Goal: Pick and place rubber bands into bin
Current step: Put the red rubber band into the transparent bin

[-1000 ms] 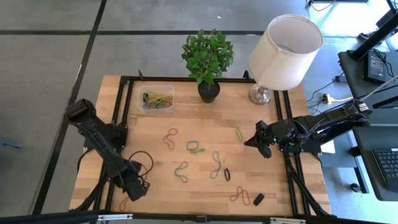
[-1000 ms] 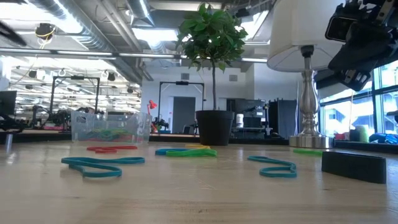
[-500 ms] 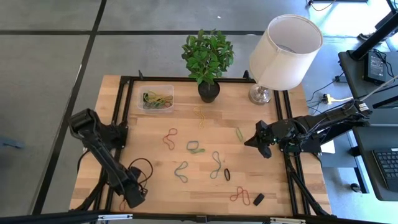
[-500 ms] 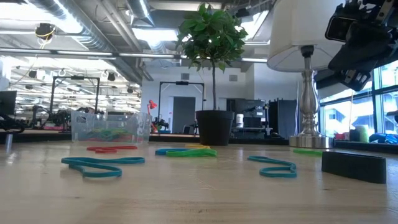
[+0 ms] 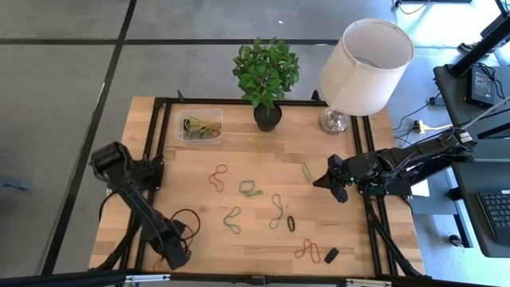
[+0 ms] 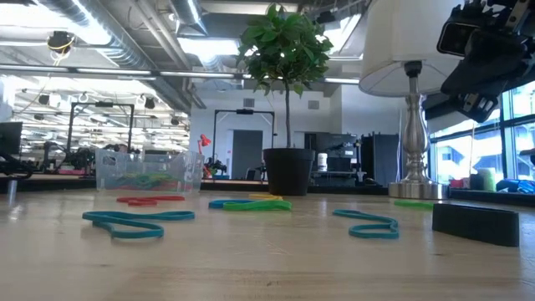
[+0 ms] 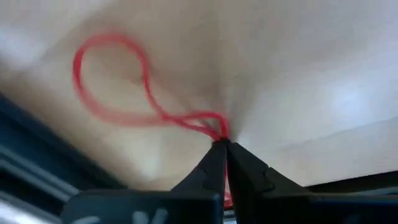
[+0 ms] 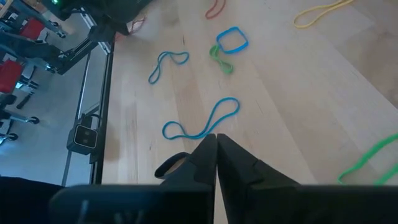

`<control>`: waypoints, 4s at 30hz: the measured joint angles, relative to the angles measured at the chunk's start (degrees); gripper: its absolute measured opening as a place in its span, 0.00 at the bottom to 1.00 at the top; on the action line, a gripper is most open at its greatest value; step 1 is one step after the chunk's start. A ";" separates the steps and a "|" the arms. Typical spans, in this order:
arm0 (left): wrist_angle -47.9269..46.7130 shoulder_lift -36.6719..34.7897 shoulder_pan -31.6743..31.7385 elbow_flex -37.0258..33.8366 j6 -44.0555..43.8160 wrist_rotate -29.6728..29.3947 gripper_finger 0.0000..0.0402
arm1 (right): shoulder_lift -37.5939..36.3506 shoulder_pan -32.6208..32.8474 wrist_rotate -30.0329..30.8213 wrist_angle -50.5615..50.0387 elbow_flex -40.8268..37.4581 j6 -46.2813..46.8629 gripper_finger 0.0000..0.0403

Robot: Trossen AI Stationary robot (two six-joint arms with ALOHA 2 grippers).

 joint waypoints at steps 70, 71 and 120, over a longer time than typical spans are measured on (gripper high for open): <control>-18.72 -9.28 6.96 5.24 87.21 -15.63 0.36 | 4.51 -0.02 9.20 7.19 0.02 -1.45 0.04; -18.52 -8.62 5.86 5.24 87.10 -15.10 0.37 | 4.51 -0.01 9.20 7.19 0.02 -1.65 0.04; -37.89 -27.03 22.19 5.01 84.94 -47.01 0.00 | 4.51 -0.01 9.16 7.39 0.00 0.09 0.04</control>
